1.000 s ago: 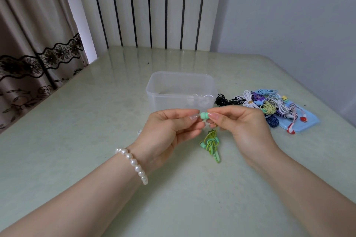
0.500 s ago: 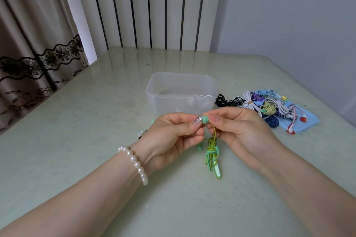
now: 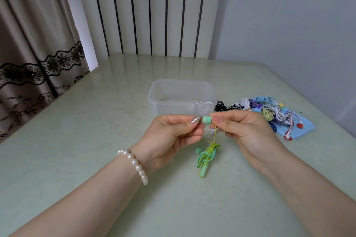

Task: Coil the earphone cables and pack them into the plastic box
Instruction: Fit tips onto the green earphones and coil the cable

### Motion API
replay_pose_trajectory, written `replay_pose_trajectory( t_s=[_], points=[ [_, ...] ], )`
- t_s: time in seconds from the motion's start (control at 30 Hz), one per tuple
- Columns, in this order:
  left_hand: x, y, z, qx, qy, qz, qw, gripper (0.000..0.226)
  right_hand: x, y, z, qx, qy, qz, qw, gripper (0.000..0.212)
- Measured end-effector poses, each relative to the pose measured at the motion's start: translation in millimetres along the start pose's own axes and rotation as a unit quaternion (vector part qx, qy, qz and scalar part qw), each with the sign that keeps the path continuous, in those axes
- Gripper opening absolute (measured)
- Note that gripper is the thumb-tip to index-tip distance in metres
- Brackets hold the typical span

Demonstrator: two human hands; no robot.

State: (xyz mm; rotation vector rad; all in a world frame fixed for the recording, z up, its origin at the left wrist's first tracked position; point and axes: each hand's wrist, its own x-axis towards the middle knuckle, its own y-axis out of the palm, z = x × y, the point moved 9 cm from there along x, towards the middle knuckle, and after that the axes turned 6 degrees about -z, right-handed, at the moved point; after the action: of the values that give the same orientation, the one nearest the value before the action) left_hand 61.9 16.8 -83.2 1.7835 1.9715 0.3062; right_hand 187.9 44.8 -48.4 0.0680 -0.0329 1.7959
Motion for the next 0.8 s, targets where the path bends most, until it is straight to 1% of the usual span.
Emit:
replay_pose_trajectory(
  t_s=[0.07,0.13,0.2,0.27,0.3,0.37,0.5,0.6,0.67,0.7,0.73,0.8],
  points=[
    [3,-9,-7,0.009,0.021,-0.023,0.999,0.011,2,-3,7,0.011,0.000,-0.012,1.000,0.021],
    [5,-18,-17,0.046,0.056,-0.049,0.996,0.011,5,0,23,0.030,-0.007,-0.008,0.999,0.024],
    [6,-28,-28,0.128,0.098,-0.083,0.983,0.009,14,4,49,0.045,-0.026,0.000,0.999,0.022],
    [6,-35,-34,0.218,0.122,-0.111,0.962,0.010,27,7,79,0.047,-0.052,-0.004,0.998,0.013],
    [6,-36,-35,0.256,0.126,-0.117,0.951,0.012,36,8,93,0.049,-0.065,-0.013,0.997,0.008],
    [6,-35,-31,0.313,0.120,-0.115,0.935,0.015,56,9,111,0.057,-0.081,-0.033,0.995,0.008],
    [5,-31,-30,0.372,0.129,-0.104,0.913,0.016,94,22,107,0.054,-0.078,-0.052,0.994,0.008],
    [5,-33,-31,0.402,0.132,-0.110,0.899,0.015,115,35,78,-0.007,-0.058,-0.063,0.996,0.005],
    [6,-34,-30,0.413,0.129,-0.107,0.895,0.013,125,40,54,-0.075,-0.045,-0.075,0.993,0.003],
    [5,-34,-30,0.418,0.126,-0.105,0.894,0.013,128,41,46,-0.126,-0.051,-0.085,0.987,0.004],
    [5,-34,-30,0.423,0.123,-0.104,0.892,0.014,131,40,40,-0.191,-0.068,-0.097,0.974,0.006],
    [7,-37,-31,0.428,0.119,-0.103,0.890,0.019,134,40,36,-0.328,-0.117,-0.095,0.932,0.004]
  ],
)
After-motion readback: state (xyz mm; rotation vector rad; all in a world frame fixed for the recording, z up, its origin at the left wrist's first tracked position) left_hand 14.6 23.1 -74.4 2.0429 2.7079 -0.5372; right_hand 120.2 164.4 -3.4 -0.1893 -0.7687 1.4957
